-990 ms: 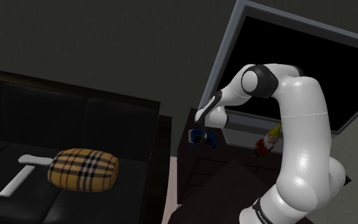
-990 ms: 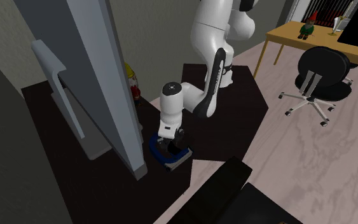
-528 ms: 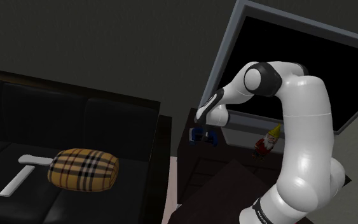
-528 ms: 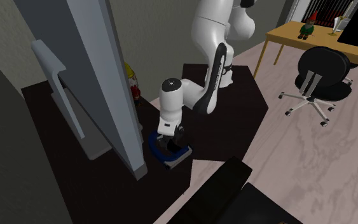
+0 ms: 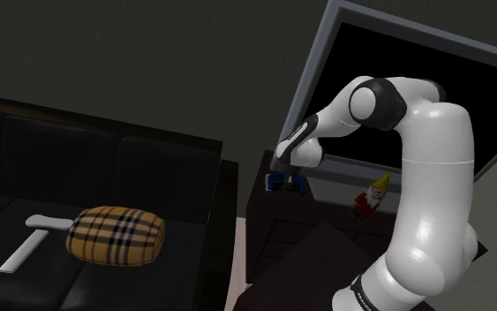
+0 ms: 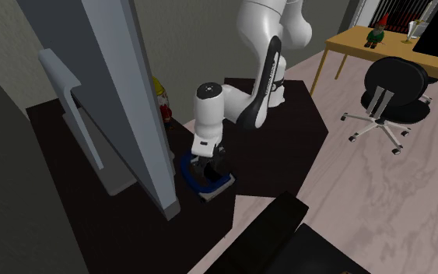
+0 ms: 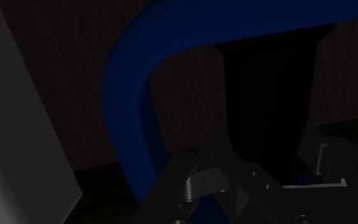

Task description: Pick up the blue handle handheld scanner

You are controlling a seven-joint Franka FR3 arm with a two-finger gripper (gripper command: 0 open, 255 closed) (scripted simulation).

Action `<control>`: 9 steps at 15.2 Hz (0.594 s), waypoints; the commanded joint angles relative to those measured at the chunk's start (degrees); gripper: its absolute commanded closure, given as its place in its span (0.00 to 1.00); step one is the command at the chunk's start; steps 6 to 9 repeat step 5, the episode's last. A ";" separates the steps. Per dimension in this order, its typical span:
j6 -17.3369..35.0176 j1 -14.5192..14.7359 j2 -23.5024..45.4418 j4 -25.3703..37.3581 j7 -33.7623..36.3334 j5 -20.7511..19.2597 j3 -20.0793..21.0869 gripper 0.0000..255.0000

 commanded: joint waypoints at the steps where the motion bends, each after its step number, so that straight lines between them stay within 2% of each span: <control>1: -1.13 0.64 -1.42 -0.27 0.53 -0.64 -0.73 1.00; 9: -2.30 1.23 -2.98 -0.67 1.03 -1.37 -1.49 1.00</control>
